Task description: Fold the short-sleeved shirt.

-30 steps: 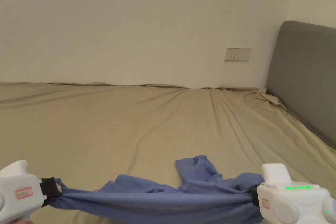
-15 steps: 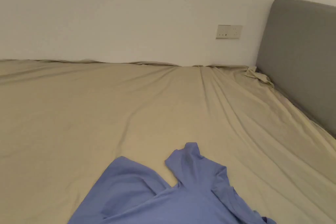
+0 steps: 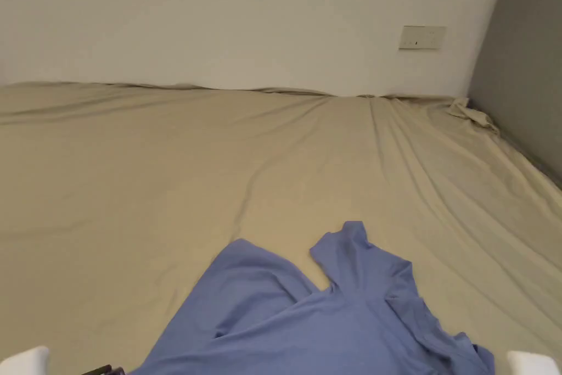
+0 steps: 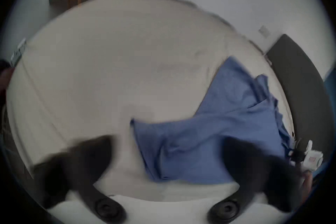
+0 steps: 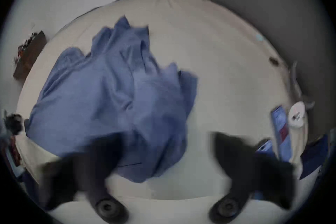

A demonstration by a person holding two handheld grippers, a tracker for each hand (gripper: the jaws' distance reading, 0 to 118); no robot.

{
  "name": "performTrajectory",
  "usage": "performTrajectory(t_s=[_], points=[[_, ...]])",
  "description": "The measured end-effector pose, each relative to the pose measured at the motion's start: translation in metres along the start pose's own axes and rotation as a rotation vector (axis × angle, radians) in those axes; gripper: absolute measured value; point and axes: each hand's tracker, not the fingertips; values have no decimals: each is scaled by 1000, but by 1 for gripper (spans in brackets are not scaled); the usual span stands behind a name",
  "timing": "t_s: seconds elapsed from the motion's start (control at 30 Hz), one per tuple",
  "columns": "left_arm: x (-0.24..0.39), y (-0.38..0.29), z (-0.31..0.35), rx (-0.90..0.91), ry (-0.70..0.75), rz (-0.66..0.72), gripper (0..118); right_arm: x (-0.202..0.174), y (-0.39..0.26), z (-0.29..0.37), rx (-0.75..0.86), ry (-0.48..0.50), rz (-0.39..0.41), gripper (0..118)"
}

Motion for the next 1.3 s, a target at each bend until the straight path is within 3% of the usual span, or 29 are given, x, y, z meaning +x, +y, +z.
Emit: performTrajectory(t_s=[0.07, 0.13, 0.2, 0.27, 0.37, 0.4, 0.43, 0.47, 0.53, 0.63, 0.73, 0.77, 0.8, 0.83, 0.87, 0.97, 1.1, 1.13, 1.17, 1.2, 1.23, 1.27, 1.3], points=[[12, -4, 40, 166, -31, -63, 118, 5, 17, 56, 214, 91, -19, 117], [23, -13, 59, 200, 48, -99, 118, -1, 27, 97, 276, 94, -1, 118], [33, -12, 68, 134, 131, -110, 118, -11, 13, 115, 385, 98, 45, 118], [39, -27, 65, 26, 124, -126, 118, -32, -1, 125, 417, 68, 110, 118], [46, -58, 52, -77, 104, -77, 118, -69, -22, 133, 403, 36, 191, 97], [44, -66, 51, -85, 75, -45, 118, -78, -29, 133, 413, 48, 195, 97], [43, -69, 51, -92, 46, -13, 112, -80, -31, 128, 396, 67, 192, 37], [40, -70, 53, -78, -2, 22, 90, -84, -32, 124, 372, 77, 190, 5], [35, -64, 45, -57, 34, -15, 0, -85, -31, 121, 343, 164, 164, 5], [36, -50, 34, -30, 108, -114, 0, -91, -24, 118, 348, 161, 180, 5], [26, -35, 16, -3, 151, -87, 0, -92, -17, 115, 348, 175, 175, 5], [23, -30, 5, -2, 168, -80, 5, -92, -14, 114, 343, 186, 161, 5], [20, -26, -6, 5, 208, -83, 37, -91, -12, 112, 335, 197, 153, 5], [18, -23, -18, 5, 238, -78, 107, -91, -11, 109, 332, 197, 147, 5], [15, -21, -30, -30, 236, -71, 118, -90, -10, 108, 330, 197, 145, 5], [10, -16, -55, -119, 187, -48, 118, -91, -7, 103, 321, 181, 162, 5], [15, -31, -84, -181, 246, -125, 118, -86, -4, 94, 296, 173, 157, 5], [18, -35, -83, -175, 247, -125, 114, -86, -4, 92, 289, 165, 158, 5], [21, -33, -77, -133, 241, -107, 99, -85, -4, 88, 279, 155, 163, 5], [24, -31, -73, -125, 226, -109, 74, -85, -3, 85, 269, 143, 167, 5], [28, -29, -68, -108, 190, -123, 15, -84, -3, 80, 258, 134, 169, 5], [30, -27, -57, -83, 154, -129, 2, -83, -2, 75, 244, 126, 170, 5], [34, -27, -52, -89, 148, -133, 2, -81, -1, 71, 234, 122, 170, 5]])
